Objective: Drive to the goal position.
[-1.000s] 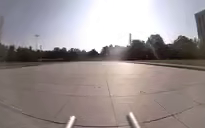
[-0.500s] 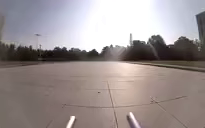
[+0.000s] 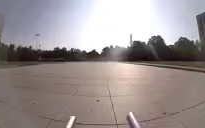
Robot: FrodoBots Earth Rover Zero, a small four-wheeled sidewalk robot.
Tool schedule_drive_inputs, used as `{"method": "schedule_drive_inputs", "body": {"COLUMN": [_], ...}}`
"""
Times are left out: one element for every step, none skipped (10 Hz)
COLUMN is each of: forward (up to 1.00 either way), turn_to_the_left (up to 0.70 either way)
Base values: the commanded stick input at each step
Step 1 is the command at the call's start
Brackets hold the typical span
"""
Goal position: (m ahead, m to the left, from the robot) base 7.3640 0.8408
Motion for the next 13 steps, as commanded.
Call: {"method": "schedule_drive_inputs", "body": {"forward": [0.70, 0.70, 0.70, 0.70, 0.70, 0.70, 0.70, 0.70, 0.70, 0.70, 0.70, 0.70, 0.70], "turn_to_the_left": [0.00, 0.00, 0.00, 0.00, 0.00, 0.00, 0.00, 0.00, 0.00, 0.00, 0.00, 0.00, 0.00]}}
